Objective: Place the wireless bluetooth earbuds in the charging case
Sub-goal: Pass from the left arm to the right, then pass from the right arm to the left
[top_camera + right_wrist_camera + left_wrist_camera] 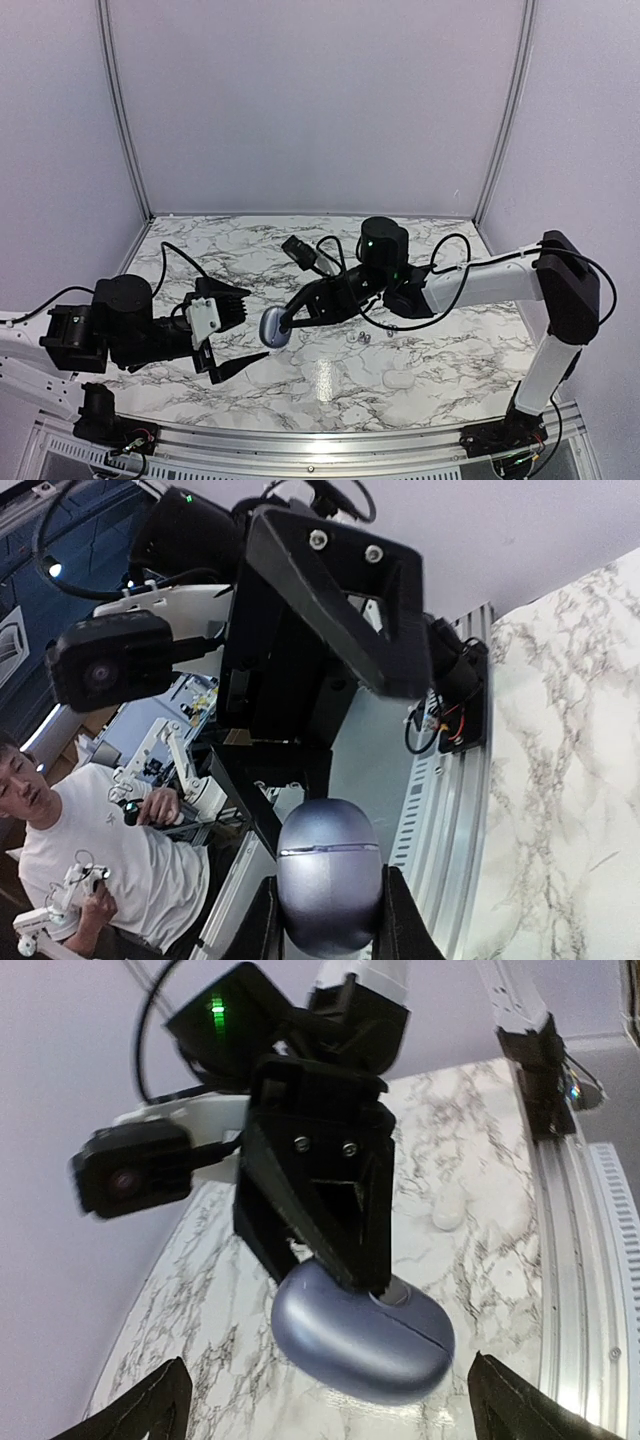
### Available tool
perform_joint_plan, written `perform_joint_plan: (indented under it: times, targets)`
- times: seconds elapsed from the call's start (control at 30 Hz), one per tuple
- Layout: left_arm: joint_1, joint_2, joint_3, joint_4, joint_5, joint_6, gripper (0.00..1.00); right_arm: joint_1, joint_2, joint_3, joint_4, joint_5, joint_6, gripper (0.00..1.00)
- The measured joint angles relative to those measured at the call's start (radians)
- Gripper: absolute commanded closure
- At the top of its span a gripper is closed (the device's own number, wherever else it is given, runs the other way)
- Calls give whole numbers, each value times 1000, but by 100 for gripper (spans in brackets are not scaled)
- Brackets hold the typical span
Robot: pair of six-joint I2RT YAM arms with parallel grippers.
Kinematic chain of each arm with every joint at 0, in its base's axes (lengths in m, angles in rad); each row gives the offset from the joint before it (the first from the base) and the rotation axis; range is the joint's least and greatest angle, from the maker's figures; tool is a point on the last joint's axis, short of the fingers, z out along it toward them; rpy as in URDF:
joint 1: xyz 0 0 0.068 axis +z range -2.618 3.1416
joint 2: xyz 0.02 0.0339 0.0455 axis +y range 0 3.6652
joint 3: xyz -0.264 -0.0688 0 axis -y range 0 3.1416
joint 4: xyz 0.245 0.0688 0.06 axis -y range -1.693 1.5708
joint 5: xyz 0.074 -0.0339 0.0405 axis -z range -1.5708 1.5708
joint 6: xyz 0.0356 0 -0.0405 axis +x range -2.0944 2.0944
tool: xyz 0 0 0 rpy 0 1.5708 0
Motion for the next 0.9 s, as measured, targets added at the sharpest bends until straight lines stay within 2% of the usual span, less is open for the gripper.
perform_joint_plan:
  times: [0.17, 0.37, 0.53, 0.7, 0.9]
  targets:
    - [28, -119, -88, 148, -114, -105, 1, -119, -42, -26, 145, 77, 46, 100]
    - [153, -81, -71, 251, -183, -307, 1, -206, -54, -30, 383, 209, 107, 100]
    - [199, -14, -68, 373, -80, -404, 2, -203, -53, -27, 531, 285, 130, 99]
    - [233, 63, -72, 583, 64, -481, 13, -191, -37, -18, 676, 343, 158, 99]
    - [239, 181, -74, 792, 198, -534, 29, -143, 5, 3, 765, 379, 183, 99]
